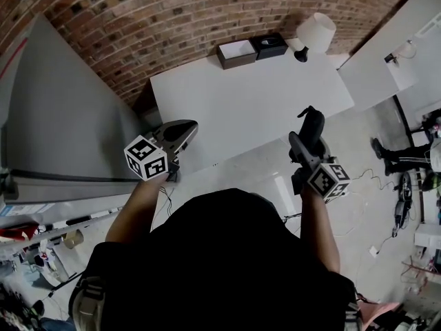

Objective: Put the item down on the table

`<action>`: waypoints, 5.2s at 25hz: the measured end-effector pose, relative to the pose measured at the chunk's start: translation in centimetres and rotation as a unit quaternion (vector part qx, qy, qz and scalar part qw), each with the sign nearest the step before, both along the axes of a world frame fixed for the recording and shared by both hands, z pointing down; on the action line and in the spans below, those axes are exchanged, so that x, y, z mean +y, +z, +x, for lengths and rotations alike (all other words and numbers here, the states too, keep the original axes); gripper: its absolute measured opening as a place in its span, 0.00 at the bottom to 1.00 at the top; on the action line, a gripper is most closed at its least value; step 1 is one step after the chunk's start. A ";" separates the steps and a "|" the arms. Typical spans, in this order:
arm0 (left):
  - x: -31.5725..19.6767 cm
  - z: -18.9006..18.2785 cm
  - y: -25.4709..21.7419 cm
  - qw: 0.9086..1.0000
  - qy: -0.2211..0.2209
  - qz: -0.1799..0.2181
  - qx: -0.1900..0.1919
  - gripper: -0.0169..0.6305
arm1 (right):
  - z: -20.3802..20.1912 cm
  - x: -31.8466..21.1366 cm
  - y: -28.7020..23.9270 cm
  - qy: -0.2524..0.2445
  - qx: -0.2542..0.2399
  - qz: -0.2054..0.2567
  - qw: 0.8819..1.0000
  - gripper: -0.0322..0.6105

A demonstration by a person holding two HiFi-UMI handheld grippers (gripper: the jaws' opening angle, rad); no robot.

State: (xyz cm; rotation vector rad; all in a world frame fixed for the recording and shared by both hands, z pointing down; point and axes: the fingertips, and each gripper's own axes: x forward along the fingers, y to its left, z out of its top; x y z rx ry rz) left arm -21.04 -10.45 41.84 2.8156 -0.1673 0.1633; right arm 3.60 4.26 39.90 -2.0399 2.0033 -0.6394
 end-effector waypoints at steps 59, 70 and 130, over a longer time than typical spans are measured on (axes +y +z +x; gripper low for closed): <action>-7.8 24.8 -0.9 0.983 -0.179 0.022 -0.031 0.06 | 29.7 -19.3 3.9 -0.181 -0.002 0.003 0.983 0.59; -8.4 24.2 -0.2 0.978 -0.204 0.012 -0.034 0.06 | 30.5 -22.0 5.3 -0.193 0.007 -0.008 0.981 0.59; -14.0 18.8 1.7 0.977 -0.207 -0.015 -0.045 0.06 | 30.4 -27.3 24.6 -0.159 0.124 -0.199 0.959 0.58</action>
